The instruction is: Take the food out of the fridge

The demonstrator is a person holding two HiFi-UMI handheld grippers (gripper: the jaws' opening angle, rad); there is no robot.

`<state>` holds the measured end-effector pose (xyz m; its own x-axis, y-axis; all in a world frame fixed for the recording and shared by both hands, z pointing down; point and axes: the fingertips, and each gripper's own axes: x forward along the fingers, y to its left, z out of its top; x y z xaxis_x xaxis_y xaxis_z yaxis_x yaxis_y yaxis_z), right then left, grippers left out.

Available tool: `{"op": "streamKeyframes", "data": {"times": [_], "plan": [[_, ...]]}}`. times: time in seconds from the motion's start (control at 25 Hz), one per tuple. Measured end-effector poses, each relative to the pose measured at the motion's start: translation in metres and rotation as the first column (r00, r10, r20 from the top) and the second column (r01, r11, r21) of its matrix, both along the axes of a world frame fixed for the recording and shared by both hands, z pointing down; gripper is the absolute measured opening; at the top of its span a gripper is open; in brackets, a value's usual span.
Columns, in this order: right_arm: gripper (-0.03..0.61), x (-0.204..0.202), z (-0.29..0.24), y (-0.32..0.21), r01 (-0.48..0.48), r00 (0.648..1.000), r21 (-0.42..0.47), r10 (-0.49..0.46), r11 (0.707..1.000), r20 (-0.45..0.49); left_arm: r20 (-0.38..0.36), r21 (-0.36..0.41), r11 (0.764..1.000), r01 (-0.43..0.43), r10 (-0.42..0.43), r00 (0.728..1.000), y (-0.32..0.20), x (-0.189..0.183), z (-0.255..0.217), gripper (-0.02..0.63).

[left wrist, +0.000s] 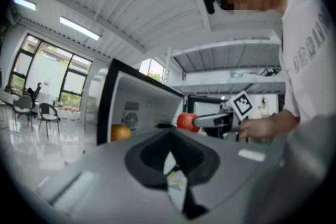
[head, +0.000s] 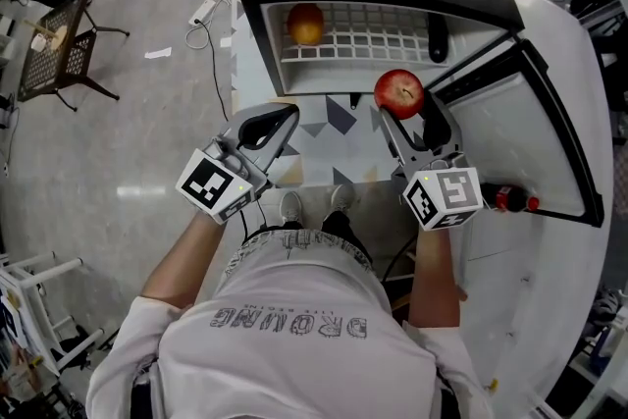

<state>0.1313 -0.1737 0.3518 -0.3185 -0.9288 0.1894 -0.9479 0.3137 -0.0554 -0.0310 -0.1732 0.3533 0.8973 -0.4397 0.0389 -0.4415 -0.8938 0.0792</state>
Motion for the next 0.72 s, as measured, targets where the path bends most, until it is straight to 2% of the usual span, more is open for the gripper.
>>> {"op": "streamKeyframes", "data": {"times": [0.72], "plan": [[0.304,0.012,0.007,0.015,-0.011,1.0,-0.028,0.012,1.0,0.025,-0.001,-0.004,1.0,-0.005,0.005,1.0,-0.005,0.011,0.0,0.006]]}}
